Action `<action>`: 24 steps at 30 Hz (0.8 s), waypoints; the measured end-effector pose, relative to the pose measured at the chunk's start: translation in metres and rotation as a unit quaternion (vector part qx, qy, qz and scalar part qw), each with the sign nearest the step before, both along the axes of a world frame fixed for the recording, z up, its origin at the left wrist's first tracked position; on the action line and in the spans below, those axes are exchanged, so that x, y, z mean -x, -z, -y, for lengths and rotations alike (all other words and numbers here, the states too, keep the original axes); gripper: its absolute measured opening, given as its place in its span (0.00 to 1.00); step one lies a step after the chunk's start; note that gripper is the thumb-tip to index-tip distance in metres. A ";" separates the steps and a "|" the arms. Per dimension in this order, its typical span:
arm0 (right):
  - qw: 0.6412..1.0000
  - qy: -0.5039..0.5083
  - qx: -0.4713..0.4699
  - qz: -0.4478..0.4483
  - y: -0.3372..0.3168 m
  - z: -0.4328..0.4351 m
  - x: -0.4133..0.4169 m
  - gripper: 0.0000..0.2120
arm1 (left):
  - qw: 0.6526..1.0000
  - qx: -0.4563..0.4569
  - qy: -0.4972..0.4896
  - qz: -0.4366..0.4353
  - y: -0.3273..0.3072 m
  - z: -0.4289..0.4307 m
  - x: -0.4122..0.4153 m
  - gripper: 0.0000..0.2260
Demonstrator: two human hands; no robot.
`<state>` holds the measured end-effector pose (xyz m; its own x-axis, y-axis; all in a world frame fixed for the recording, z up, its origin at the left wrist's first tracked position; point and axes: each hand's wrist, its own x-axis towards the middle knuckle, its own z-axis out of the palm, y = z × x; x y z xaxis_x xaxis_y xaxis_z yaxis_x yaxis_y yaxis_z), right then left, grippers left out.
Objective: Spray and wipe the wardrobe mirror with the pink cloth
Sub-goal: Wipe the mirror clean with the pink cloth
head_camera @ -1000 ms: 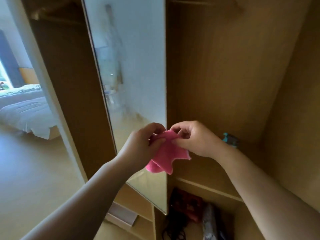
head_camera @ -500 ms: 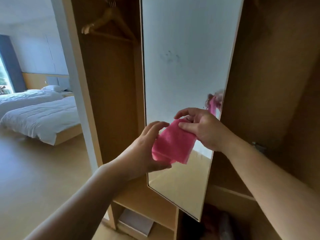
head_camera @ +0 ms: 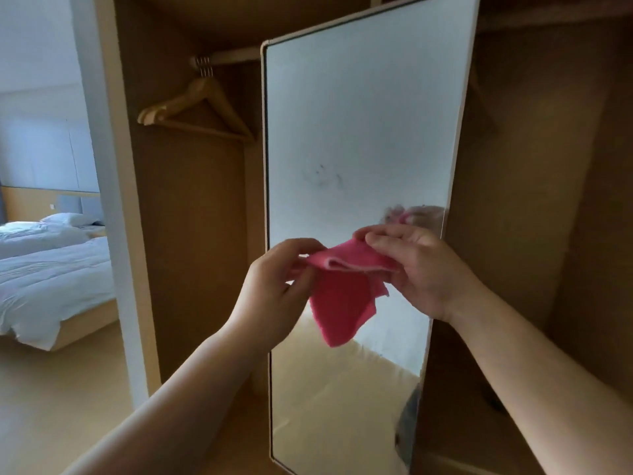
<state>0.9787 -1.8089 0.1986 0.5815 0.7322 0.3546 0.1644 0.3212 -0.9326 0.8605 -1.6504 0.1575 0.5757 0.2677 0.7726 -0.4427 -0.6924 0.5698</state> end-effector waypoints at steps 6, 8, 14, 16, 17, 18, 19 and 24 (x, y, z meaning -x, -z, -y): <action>0.994 -0.004 -0.066 0.088 -0.023 -0.007 -0.005 0.24 | 0.999 0.005 0.015 0.049 -0.051 -0.025 -0.034 0.07; 0.979 0.098 -0.059 0.170 -0.029 -0.015 -0.002 0.21 | 0.998 -0.003 0.037 0.059 -0.068 -0.034 -0.047 0.09; 0.876 0.408 -0.089 0.241 -0.047 -0.060 -0.005 0.09 | 0.994 -0.037 0.099 0.034 -0.112 -0.060 -0.082 0.13; 0.857 0.447 -0.087 0.242 -0.053 -0.067 -0.003 0.09 | 0.991 -0.049 0.119 0.038 -0.122 -0.070 -0.094 0.15; 0.852 0.450 -0.077 0.256 -0.056 -0.069 -0.002 0.09 | 0.989 -0.048 0.133 0.039 -0.126 -0.074 -0.101 0.16; 0.852 0.442 -0.065 0.273 -0.057 -0.071 0.001 0.11 | 0.988 -0.045 0.145 0.040 -0.131 -0.077 -0.106 0.17; 0.847 0.441 -0.050 0.292 -0.059 -0.072 0.003 0.13 | 0.986 -0.047 0.154 0.038 -0.135 -0.080 -0.111 0.18; 0.765 0.563 -0.048 0.308 -0.081 -0.076 -0.011 0.08 | 0.983 -0.073 0.159 0.052 -0.159 -0.087 -0.130 0.11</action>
